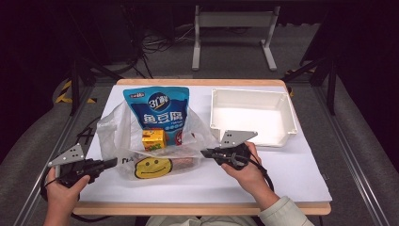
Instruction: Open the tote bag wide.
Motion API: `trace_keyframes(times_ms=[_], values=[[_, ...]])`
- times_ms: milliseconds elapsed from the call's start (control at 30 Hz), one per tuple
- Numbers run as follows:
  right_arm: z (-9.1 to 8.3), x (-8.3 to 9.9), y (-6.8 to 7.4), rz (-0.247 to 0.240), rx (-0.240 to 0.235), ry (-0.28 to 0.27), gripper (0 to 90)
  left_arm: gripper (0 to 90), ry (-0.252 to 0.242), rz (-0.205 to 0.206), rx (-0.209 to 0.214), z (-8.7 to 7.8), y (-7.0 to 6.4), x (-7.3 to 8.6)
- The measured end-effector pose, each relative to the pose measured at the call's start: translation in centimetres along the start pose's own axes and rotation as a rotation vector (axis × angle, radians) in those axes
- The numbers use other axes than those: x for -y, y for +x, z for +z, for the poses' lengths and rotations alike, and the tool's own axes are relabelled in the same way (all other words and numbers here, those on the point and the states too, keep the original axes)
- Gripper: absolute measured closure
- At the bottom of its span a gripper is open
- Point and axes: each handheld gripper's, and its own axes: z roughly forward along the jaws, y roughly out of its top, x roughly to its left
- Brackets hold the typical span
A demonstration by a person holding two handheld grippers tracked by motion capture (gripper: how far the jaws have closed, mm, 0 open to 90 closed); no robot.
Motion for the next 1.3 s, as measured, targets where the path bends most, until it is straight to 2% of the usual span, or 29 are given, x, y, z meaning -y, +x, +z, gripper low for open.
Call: trace_keyframes(times_ms=[200,300,567,700,867,967,1033,1167,1233,1300], values=[[0.3,1.2,-0.2,0.031,-0.020,0.024,89.4,89.6,0.011,-0.024,0.011,0.0,0.3,0.6],[0.5,1.6,0.0,0.033,-0.028,0.042,89.4,89.7,0.029,-0.018,0.007,0.2,0.3,0.8],[1.5,3.1,0.3,0.043,-0.050,0.108,89.4,89.8,0.084,-0.068,0.022,0.8,0.4,2.0],[1.8,3.8,0.1,0.046,-0.034,0.135,89.3,89.7,0.118,-0.070,0.024,1.6,0.8,2.3],[2.3,4.6,-0.4,0.064,-0.033,0.165,89.3,89.8,0.136,-0.090,0.031,2.1,1.3,2.8],[2.4,4.7,-0.4,0.062,-0.032,0.179,89.3,89.8,0.145,-0.093,0.038,2.3,1.2,2.9],[2.5,5.0,-0.3,0.062,-0.034,0.203,89.3,89.8,0.173,-0.083,0.048,2.5,1.1,2.9],[2.6,5.7,-0.3,0.069,-0.036,0.241,89.2,89.7,0.195,-0.063,0.062,2.9,0.9,2.9],[2.4,5.9,-0.4,0.083,-0.034,0.250,89.1,89.8,0.222,-0.062,0.071,3.3,0.8,3.0],[2.2,6.0,-0.5,0.095,-0.031,0.257,89.0,89.7,0.246,-0.063,0.063,3.6,0.9,3.1]])
